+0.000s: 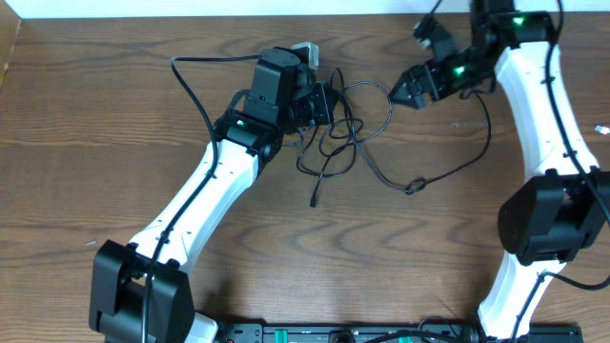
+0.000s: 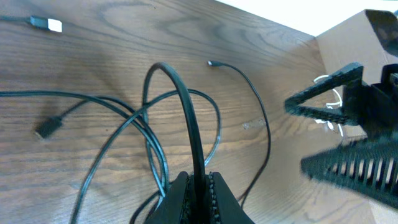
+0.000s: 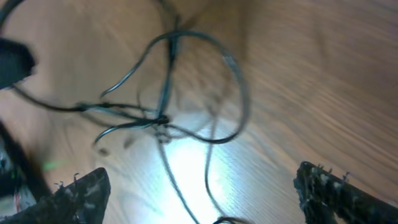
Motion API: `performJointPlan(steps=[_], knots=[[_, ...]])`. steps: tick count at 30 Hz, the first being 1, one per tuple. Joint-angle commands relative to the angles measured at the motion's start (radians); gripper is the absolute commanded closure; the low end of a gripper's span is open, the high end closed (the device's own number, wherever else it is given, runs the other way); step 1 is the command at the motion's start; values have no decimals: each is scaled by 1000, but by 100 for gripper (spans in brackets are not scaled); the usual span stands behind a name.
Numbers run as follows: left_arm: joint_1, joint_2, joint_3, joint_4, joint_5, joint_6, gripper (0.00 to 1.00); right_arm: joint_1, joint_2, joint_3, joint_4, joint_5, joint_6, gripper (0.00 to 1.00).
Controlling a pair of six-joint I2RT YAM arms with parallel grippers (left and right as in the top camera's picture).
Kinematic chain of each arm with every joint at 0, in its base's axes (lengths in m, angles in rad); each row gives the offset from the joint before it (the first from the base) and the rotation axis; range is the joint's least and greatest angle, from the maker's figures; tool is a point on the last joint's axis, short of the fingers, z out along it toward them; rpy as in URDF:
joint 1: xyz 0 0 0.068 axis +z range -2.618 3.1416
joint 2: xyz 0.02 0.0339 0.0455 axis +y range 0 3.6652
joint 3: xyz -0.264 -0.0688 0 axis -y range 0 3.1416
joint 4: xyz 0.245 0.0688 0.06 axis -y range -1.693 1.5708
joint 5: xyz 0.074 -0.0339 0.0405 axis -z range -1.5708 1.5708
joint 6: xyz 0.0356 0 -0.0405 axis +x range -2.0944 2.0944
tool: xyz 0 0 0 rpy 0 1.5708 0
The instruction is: Untangle cables
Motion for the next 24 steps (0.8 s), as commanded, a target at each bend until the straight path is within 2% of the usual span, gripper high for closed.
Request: performJointPlan(steps=[1,4,8,12,16,18,23,24], knots=[[2,-16,10,2,40,-6,93,47,9,-13,-15,-33,-137,15],[3,-16,10,2,40,-19,93,72,9,-32,-16,-38,-212,17],[19,-16,10,6,74,-56,93,93,9,-89,-13,-95,-338,14],[47,-16,10,6,146,-72,93,111,9,-158,39,-134,-403,10],[66,-16,10,6,208,-116,93,138,9,-229,164,-150,-399,10],[69,-16,10,6,224,-125,92,153,9,-257,231,-145,-372,16],[69,-16,10,5,248,-134,92,184,9,-327,451,-103,-194,21],[69,-16,10,5,249,-134,92,187,9,-333,481,-97,-166,24]])
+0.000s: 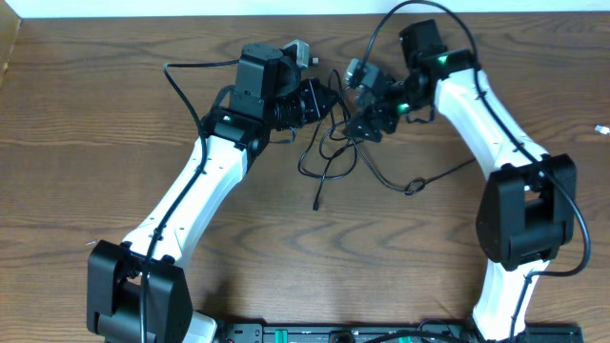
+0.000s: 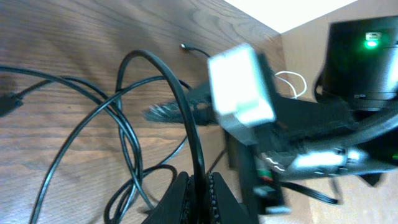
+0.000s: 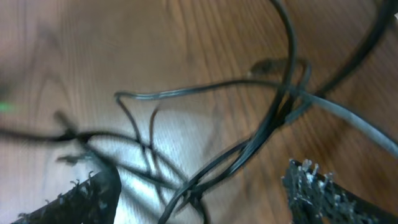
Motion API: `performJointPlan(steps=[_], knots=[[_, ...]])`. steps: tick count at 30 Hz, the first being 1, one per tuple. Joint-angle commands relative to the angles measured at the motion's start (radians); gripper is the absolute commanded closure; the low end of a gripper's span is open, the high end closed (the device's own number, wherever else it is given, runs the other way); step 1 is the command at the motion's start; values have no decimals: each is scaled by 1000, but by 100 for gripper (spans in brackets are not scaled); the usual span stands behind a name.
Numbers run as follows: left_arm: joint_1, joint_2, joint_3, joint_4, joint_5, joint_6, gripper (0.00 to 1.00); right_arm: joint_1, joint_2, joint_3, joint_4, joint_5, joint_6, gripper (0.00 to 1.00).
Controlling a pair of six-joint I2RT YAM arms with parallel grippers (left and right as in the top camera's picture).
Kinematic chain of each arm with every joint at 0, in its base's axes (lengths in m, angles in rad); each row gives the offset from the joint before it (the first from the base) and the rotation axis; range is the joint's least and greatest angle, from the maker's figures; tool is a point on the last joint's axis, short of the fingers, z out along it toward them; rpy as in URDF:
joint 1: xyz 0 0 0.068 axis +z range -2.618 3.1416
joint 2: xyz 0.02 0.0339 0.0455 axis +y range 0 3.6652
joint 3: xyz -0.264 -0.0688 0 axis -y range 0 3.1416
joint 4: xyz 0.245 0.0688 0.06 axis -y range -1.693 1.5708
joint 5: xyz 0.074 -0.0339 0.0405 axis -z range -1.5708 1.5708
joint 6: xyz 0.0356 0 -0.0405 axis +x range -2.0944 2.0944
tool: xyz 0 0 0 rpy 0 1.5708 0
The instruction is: Untangle cables
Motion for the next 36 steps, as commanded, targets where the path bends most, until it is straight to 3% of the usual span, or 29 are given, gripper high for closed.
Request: performJointPlan(steps=[1,3,5,6,7,13,22,33,36], knots=[[3,-16,10,4,46,-17,93,19,4,-32,100,18,166,27],[3,-16,10,4,45,-17,93,23,4,-34,140,50,222,41],[3,-16,10,4,40,-16,93,23,4,-33,167,90,280,74],[5,-16,10,3,34,-15,93,20,1,-31,174,104,312,96],[8,-16,10,-1,16,-11,93,14,-2,-26,177,117,348,99],[37,-16,10,-131,-222,3,93,-84,-119,-9,201,148,567,99],[53,-16,10,-190,-248,45,92,-242,-266,-9,159,308,853,99],[53,-16,9,-312,-329,89,93,-290,-258,-10,66,303,904,99],[53,-16,9,-313,-328,90,92,-281,-237,-10,28,297,882,83]])
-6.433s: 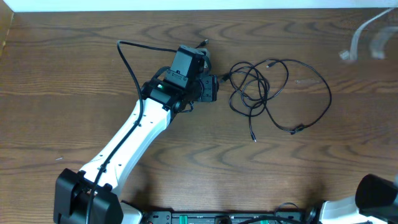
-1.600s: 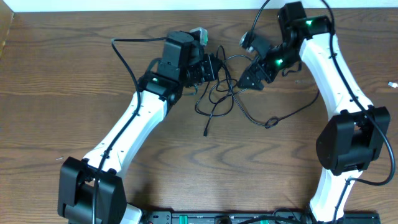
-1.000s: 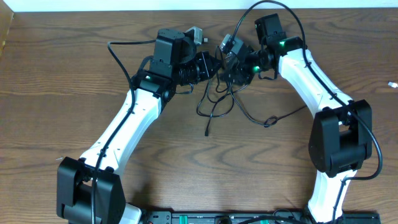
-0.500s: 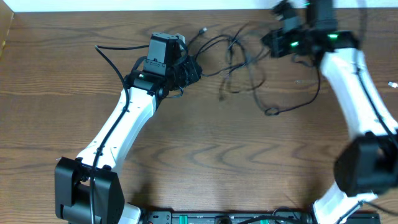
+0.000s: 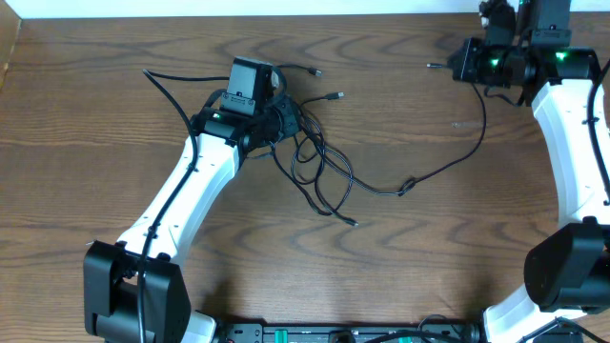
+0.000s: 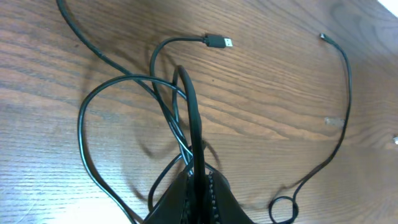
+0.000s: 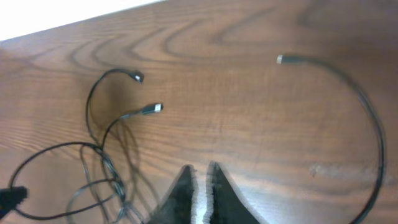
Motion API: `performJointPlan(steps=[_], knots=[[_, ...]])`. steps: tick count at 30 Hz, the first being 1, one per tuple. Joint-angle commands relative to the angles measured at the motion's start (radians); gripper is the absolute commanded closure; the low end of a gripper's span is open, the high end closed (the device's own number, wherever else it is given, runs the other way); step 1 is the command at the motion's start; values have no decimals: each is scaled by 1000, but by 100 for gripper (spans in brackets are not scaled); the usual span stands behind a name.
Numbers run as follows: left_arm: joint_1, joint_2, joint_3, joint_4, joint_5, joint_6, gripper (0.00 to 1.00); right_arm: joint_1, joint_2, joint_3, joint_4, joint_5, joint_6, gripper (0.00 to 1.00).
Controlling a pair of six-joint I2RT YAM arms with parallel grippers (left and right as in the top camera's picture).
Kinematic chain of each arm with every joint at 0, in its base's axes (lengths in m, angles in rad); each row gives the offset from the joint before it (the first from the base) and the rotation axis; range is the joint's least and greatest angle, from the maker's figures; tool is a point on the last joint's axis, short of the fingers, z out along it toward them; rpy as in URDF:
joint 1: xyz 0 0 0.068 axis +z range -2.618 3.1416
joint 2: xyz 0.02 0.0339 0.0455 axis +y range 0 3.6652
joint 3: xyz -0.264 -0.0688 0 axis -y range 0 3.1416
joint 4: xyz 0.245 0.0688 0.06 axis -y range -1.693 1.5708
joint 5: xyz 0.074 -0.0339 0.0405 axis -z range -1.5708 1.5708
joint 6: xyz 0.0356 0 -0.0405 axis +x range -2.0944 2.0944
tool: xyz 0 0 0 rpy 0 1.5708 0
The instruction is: Untangle cables
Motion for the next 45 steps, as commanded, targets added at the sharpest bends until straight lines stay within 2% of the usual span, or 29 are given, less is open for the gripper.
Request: performJointPlan(steps=[1,3,5,6,9,12,16,21,31,35,45], knots=[[5,-16,9,-2,-25,22,92,20,42,2,-35,-16,-27,73],[5,-16,9,0,-24,22,93,39,58,1,-55,-55,-85,54],[5,-16,9,2,-21,23,93,60,71,1,-72,-80,-134,41],[5,-16,9,3,-20,22,93,69,72,1,-77,-83,-147,36],[5,-16,9,14,-17,22,93,99,76,1,-91,-79,-190,30],[5,-16,9,26,-11,25,92,118,76,1,-97,-75,-192,29],[5,-17,9,81,88,106,92,137,78,0,-106,-74,-208,29],[5,-45,9,155,137,112,93,148,78,-1,-130,-71,-248,29],[6,-196,9,305,117,111,92,192,85,-5,-166,-71,-360,28],[10,-246,10,310,58,111,93,222,107,-6,-190,-88,-417,28],[13,-261,9,311,56,100,93,314,175,-9,-180,-94,-515,24]])
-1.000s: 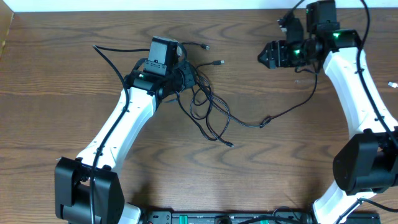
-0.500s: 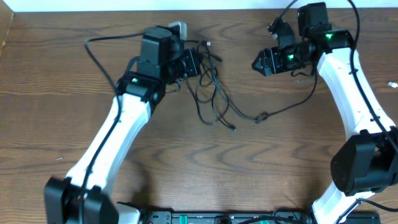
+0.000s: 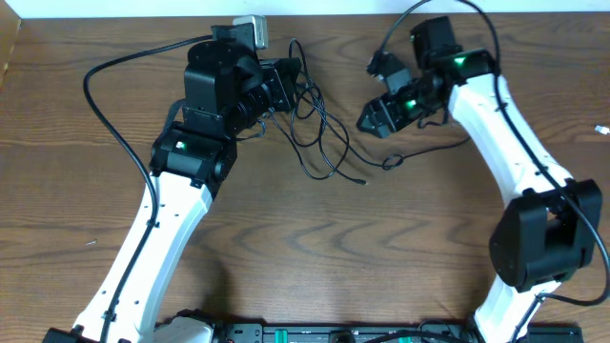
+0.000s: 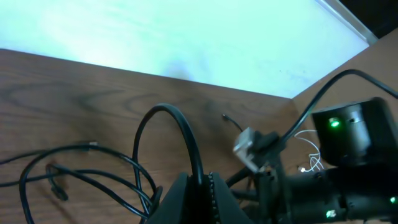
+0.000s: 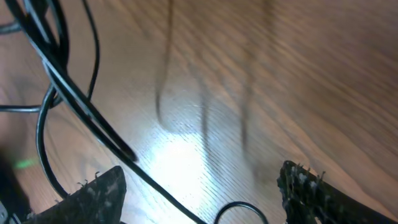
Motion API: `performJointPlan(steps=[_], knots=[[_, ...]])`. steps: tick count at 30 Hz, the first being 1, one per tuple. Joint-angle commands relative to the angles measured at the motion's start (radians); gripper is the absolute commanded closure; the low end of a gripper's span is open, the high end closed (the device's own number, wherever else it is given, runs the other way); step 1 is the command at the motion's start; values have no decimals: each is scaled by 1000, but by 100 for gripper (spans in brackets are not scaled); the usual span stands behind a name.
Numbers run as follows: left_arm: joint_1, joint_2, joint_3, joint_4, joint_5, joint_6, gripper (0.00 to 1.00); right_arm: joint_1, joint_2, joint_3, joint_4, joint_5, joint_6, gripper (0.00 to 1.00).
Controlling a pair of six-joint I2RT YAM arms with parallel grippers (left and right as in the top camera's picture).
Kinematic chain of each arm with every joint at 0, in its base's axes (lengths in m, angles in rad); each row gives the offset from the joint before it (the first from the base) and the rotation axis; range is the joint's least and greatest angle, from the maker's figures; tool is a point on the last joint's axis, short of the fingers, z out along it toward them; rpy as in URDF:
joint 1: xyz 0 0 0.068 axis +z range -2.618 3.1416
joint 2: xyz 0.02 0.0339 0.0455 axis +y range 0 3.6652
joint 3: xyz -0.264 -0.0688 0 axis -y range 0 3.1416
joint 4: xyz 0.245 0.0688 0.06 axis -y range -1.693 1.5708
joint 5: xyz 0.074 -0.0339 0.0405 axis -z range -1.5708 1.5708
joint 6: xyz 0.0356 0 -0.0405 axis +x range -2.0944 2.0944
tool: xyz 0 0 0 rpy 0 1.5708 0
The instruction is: Untangle cables
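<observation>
A tangle of black cables (image 3: 319,129) lies at the back middle of the wooden table (image 3: 305,248). My left gripper (image 3: 284,84) is lifted above its left side, shut on a thick black cable (image 4: 177,127) that arches up out of the jaws (image 4: 196,182). My right gripper (image 3: 374,119) hangs open just right of the tangle. Its fingers (image 5: 93,193) stand wide apart over a diagonal cable (image 5: 93,118). A thin cable with a small loop (image 3: 391,162) trails right beneath the right arm.
A long cable (image 3: 105,71) sweeps from the left arm out to the left. The table's back edge meets a white wall (image 3: 315,8). A small white object (image 3: 600,129) lies at the far right edge.
My right gripper was shut at the back right corner; now it is open beside the tangle. My left arm stands higher, still shut on the thick cable, and the tangle sits further back and right.
My left gripper has stayed shut on the thick cable throughout. My right gripper was open right of the tangle, then open in it, then shut at the back right with a thin cable stretched out. Now it is open by the tangle again.
</observation>
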Motion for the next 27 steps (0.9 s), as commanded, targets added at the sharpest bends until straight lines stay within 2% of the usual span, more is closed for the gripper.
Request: performJointPlan(steps=[1,13,17,21,25,26,27], knots=[[6,-11,10,6,-11,2,92,31,41,-7,3,-18,-60,24],[61,-11,10,1,-10,-2,92,80,170,-7,-5,-17,-64,24],[78,-11,10,-1,-10,-2,92,82,202,-7,4,-16,-68,31],[89,-11,10,-10,-10,-2,93,83,208,-7,18,-13,-67,56],[110,-11,10,-25,-10,-1,93,74,208,-5,32,-8,-60,91],[117,-11,10,-33,-10,-1,93,68,206,-5,32,-5,-49,98],[124,-11,10,-42,-11,-1,92,62,202,-4,31,-3,-39,99]])
